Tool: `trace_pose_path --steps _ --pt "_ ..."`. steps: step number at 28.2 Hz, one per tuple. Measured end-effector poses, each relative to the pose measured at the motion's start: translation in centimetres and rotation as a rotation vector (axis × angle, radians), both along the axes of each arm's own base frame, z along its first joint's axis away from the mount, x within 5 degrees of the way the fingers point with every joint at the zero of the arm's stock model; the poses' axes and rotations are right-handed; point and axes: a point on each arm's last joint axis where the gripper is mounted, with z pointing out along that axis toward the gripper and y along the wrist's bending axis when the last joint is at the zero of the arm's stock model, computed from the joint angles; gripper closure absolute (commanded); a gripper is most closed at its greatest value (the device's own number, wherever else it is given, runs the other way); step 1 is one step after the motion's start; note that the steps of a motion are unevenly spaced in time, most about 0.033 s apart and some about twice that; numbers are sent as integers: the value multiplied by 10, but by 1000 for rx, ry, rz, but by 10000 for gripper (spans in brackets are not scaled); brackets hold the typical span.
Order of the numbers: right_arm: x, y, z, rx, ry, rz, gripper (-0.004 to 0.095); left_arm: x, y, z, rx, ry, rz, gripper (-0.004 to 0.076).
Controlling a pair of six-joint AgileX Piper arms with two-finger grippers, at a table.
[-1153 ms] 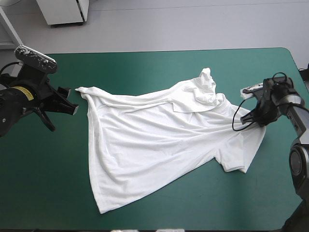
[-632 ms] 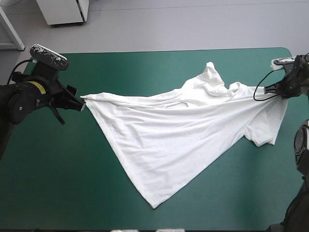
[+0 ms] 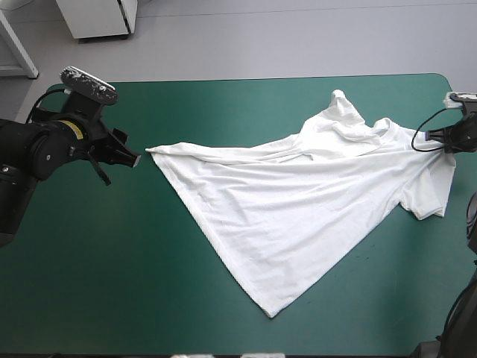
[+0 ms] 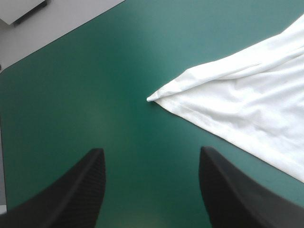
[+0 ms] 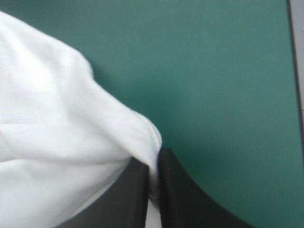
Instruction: Fold the cloth
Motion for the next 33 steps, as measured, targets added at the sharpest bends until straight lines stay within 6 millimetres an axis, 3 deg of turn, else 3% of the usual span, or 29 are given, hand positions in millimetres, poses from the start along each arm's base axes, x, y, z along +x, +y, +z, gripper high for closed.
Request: trace_pose_path --steps 4,6,10,16,20,24,29,33 --pt "0 4 0 30 2 32 405 -2 -1 -2 -16 33 -5 293" --pt "-2 2 3 53 9 31 312 -3 -1 -2 -17 38 -5 293" --pt "-17 -5 22 135 6 33 295 -8 1 -1 -9 47 0 293" --pt "-49 7 90 207 -116 61 300 -13 7 1 39 51 30 294" --pt "-74 43 138 230 -221 134 300 -4 8 -4 77 66 57 294" --pt "-100 95 174 220 -281 252 300 21 4 -9 116 83 79 294" --pt "-123 166 191 215 -288 443 304 71 -12 -16 113 76 68 294" --pt "-141 225 186 175 -231 624 305 116 -17 -34 24 115 69 294"
